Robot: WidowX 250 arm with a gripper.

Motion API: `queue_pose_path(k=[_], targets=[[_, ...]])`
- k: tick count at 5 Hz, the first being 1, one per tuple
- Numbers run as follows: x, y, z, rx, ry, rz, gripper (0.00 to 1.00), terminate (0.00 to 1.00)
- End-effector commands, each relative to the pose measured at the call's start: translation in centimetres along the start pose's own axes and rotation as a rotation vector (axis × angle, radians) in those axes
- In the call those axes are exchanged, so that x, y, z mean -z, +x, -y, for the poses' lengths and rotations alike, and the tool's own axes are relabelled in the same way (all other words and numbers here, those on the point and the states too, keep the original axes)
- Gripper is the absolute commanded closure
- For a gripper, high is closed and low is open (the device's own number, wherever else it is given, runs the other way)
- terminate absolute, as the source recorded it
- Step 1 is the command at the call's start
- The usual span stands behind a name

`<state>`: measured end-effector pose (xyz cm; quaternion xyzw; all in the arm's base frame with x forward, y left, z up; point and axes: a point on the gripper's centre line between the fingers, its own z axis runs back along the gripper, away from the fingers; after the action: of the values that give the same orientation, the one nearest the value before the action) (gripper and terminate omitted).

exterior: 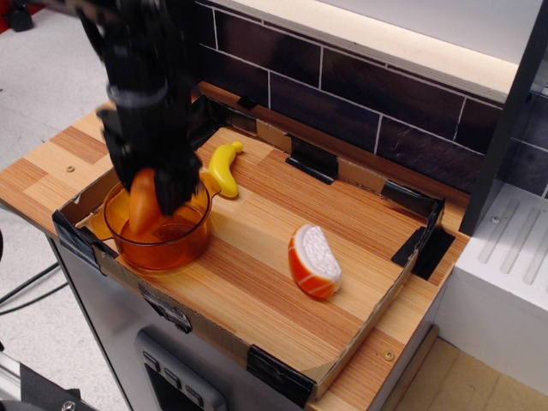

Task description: Take carrot out of pot

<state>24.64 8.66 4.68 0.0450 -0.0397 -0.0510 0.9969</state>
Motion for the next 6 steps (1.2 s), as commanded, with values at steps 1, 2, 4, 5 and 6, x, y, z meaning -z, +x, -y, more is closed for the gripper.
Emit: queue_pose_path(k=[1,2,4,5,6], targets=[[-5.3,4.4,0.6,-0.129,0.035,0.138,1.0,0.0],[-4.3,7.1,2.9,-0.17,0.059,0.132,1.0,0.0],[-0.8,9.7,6.1,-0.175,0.113,0.106,1.0,0.0],[1.1,9.9,6.8,-0.184,0.12,0.086,1.0,0.0],[2.3,9.9,6.9,-0.206,0.116,0.081,1.0,0.0]])
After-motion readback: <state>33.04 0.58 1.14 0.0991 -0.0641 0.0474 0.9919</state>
